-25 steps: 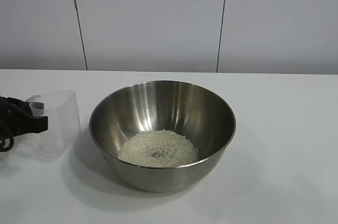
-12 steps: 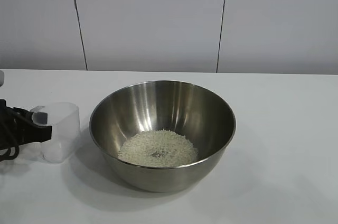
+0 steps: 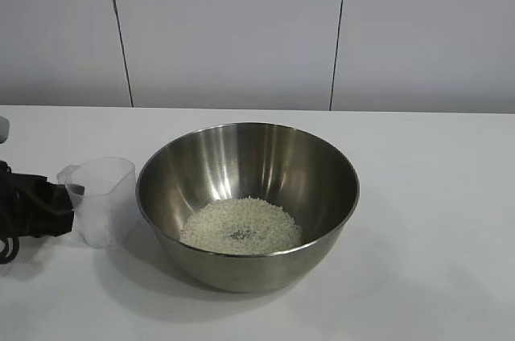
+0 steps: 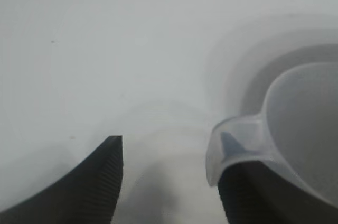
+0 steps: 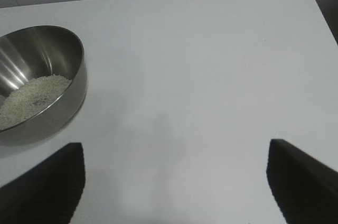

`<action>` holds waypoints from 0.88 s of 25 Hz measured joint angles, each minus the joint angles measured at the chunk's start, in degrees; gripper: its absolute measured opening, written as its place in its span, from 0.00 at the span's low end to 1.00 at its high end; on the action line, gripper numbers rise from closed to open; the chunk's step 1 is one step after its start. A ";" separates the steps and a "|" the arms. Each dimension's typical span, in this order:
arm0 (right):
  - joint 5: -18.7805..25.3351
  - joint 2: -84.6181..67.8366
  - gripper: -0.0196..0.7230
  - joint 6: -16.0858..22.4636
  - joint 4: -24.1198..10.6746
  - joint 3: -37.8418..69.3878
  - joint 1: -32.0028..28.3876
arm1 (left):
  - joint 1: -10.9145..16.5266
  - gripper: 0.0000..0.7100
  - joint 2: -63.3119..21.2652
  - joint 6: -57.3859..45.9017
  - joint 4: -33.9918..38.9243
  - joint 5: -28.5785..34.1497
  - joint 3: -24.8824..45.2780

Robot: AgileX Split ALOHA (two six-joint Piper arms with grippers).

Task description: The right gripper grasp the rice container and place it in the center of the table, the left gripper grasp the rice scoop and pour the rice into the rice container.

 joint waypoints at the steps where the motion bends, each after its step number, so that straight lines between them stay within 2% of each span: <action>1: 0.00 0.00 0.89 0.00 0.00 0.00 0.00 | 0.00 0.74 -1.03 0.07 -0.85 0.00 0.91; 5: 0.00 0.00 0.89 0.01 0.00 0.00 0.00 | 0.00 0.76 -9.52 1.57 -5.66 0.46 3.11; 6: 0.00 0.00 0.89 0.01 0.00 0.00 0.00 | 0.06 0.76 -12.50 2.09 -6.42 2.46 3.11; 8: 0.06 0.00 0.89 0.01 0.00 0.00 0.00 | 0.06 0.76 -18.41 2.51 -6.76 10.51 2.17; 12: 0.01 0.00 0.89 0.06 0.00 0.00 0.00 | 0.06 0.76 -30.09 -1.42 -6.06 39.30 -5.37; 14: 0.01 0.00 0.89 0.11 0.00 0.00 0.00 | 0.06 0.76 -34.26 -4.53 -4.95 57.49 -13.12; 17: 0.01 0.00 0.89 0.11 0.00 0.00 0.00 | 0.63 0.76 -36.53 -6.36 -4.66 79.41 -25.79; 19: 0.01 0.00 0.89 0.11 0.00 0.00 0.00 | 2.41 0.76 -36.67 -6.35 -5.52 88.64 -33.05; 22: 0.01 0.00 0.89 0.11 0.00 0.00 0.00 | 8.25 0.76 -36.67 -2.85 -10.11 96.16 -41.71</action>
